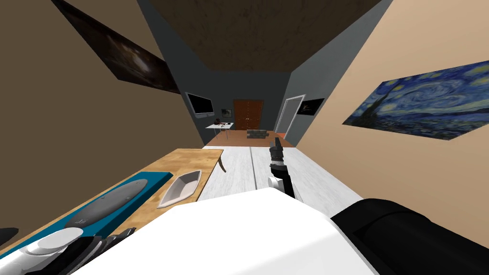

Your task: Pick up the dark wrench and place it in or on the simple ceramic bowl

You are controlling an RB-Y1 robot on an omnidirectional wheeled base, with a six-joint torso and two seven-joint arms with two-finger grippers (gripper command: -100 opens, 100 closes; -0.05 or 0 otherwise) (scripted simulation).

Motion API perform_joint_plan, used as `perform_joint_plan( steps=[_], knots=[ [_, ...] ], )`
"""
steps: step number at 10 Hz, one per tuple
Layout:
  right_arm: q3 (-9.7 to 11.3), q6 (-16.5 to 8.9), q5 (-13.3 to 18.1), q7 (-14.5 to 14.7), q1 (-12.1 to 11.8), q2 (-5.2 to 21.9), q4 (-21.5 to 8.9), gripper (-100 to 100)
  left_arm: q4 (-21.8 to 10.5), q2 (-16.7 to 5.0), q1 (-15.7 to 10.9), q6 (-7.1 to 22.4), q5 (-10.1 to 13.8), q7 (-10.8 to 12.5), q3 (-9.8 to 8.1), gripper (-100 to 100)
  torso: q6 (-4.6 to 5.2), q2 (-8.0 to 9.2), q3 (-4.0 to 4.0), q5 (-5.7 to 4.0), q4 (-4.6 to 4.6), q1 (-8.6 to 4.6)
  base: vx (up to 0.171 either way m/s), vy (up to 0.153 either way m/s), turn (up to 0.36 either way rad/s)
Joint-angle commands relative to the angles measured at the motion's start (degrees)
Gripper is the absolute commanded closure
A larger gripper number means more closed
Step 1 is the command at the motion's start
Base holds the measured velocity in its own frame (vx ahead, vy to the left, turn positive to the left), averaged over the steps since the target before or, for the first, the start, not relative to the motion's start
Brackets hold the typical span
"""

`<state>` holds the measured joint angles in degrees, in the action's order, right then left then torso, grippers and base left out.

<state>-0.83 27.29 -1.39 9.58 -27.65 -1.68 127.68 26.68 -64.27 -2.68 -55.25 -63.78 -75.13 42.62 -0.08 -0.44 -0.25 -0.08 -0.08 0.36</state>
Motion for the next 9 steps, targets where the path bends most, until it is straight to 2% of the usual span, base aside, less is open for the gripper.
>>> perform_joint_plan(
  steps=[1,2,4,5,8,9],
  knots=[
    [0.0,0.0,0.0,0.0,0.0,0.0,0.0,0,-1.8,-1.1,0.6,-0.7,-0.7,-0.3,-0.67,100,0.00,0.00,0.00,0.00,0.00,0.00,0.007,-0.124,-0.094],
    [0.0,0.0,0.0,0.0,0.0,0.0,0.0,0,-2.7,-2.8,1.1,-1.5,-1.4,-0.1,-1.29,100,0.00,-0.04,-0.03,-0.04,-0.03,-0.19,0.026,-0.169,-0.112],
    [0.0,0.0,0.0,0.0,0.0,0.0,0.0,0,-2.7,-2.8,1.1,-1.5,-1.4,-0.1,-1.29,100,-0.03,-0.15,-0.11,-0.13,-0.08,-0.37,0.028,-0.094,0.000],
    [0.0,0.0,0.0,0.0,0.0,0.0,0.0,0,-3.5,-4.5,1.6,-2.4,-2.1,0.3,-1.85,100,-0.01,-0.12,-0.10,-0.07,-0.08,-0.13,0.022,-0.090,-0.080],
    [0.0,0.0,0.0,0.0,0.0,0.0,0.0,0,-3.8,-5.3,1.8,-2.9,-2.4,0.4,-2.09,100,0.01,-0.21,-0.16,-0.10,-0.12,-0.16,0.026,-0.071,-0.027],
    [0.0,0.0,0.0,0.0,0.0,0.0,0.0,0,-4.4,-6.9,2.0,-3.8,-2.8,0.8,-2.47,100,0.01,-0.19,-0.15,-0.06,-0.11,-0.08,0.040,-0.077,-0.065]
  ],
)
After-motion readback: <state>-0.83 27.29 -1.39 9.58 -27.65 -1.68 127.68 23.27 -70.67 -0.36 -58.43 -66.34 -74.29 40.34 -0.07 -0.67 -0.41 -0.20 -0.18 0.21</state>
